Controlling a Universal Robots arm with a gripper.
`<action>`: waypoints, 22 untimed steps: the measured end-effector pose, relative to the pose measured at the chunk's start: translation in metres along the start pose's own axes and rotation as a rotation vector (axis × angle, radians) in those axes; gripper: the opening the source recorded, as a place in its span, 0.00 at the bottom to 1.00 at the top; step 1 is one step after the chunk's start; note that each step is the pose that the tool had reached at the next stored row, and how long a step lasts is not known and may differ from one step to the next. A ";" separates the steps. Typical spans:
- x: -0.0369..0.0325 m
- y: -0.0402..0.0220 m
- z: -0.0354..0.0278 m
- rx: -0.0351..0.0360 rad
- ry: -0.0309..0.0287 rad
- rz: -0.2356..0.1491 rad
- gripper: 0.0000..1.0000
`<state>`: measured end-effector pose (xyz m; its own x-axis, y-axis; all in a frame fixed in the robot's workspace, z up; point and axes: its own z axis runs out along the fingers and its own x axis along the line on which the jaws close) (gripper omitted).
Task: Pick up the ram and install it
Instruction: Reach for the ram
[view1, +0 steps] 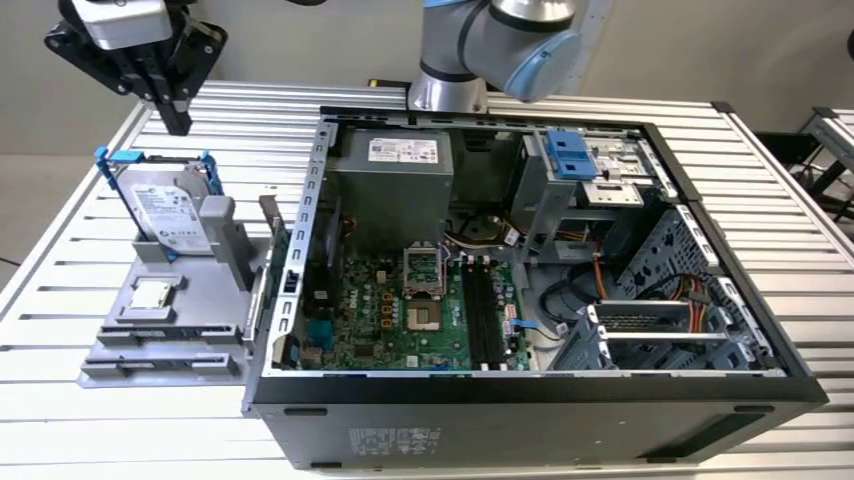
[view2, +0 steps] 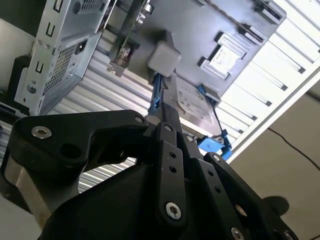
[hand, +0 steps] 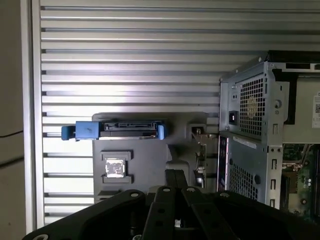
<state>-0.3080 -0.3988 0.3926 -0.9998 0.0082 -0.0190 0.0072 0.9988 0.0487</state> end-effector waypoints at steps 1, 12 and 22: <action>0.0027 0.0000 0.0000 0.0000 0.0000 0.000 0.00; 0.0290 -0.0002 -0.0006 0.0000 -0.0003 0.000 0.00; 0.0373 -0.0002 -0.0007 0.0000 -0.0005 0.000 0.00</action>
<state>-0.3452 -0.3988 0.3926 -0.9998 0.0082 -0.0195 0.0073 0.9988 0.0487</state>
